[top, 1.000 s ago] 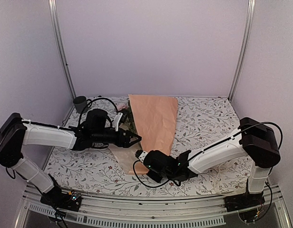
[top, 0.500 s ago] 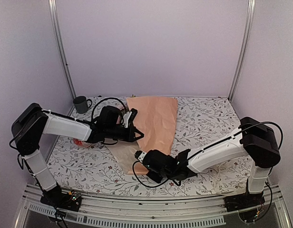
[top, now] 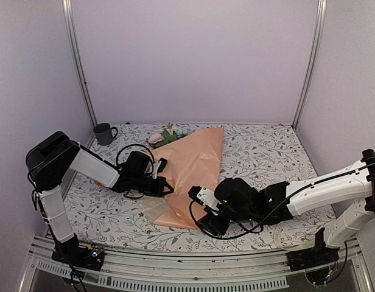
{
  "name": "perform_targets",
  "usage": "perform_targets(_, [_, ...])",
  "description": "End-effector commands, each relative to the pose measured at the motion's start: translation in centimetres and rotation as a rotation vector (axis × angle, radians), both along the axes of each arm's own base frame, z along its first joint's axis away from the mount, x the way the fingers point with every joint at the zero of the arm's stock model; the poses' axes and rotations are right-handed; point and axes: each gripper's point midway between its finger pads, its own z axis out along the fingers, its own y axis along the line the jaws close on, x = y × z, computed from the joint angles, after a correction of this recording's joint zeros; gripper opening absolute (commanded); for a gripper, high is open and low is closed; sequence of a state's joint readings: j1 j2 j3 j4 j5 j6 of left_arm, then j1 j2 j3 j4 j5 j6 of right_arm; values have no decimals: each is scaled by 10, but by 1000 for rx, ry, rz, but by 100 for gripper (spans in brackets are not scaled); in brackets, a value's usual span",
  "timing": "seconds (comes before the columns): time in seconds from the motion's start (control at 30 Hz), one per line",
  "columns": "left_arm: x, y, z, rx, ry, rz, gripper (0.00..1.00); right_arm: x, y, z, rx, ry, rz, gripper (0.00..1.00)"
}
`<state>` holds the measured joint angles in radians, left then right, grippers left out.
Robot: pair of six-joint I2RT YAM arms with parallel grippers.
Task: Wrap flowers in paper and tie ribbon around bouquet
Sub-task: Press the fold line on the 2/3-folded wrapping paper.
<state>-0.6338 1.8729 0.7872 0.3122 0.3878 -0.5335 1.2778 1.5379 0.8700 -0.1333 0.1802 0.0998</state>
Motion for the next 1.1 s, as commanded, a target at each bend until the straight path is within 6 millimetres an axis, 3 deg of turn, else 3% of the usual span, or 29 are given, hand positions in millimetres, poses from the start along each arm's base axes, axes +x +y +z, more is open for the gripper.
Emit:
perform_targets(0.0, [-4, 8, -12, 26, 25, 14, 0, 7, -1, 12, 188, 259, -79, 62])
perform_targets(0.2, [-6, 11, -17, 39, 31, 12, 0, 27, -19, -23, 297, 713, -377, 61])
perform_targets(0.37, [-10, 11, -19, 35, 40, 5, 0, 30, -29, -52, 312, 876, -517, 57])
perform_targets(0.53, [-12, 14, -22, 40, 41, 5, 0, 19, -13, -66, 351, 1000, -448, 61])
perform_targets(0.63, [-13, 14, -24, 43, 44, 3, 0, 17, -9, -76, 343, 1035, -446, 58])
perform_targets(0.77, [-13, 14, -24, 43, 43, 2, 0, 18, -9, -76, 364, 1045, -460, 44])
perform_targets(0.97, [-13, 13, -25, 43, 39, -8, 0, 20, -13, -80, 365, 1038, -488, 4])
perform_targets(1.07, [-16, 9, -23, 21, 38, -28, 0, 18, -23, -83, 359, 1039, -515, 0])
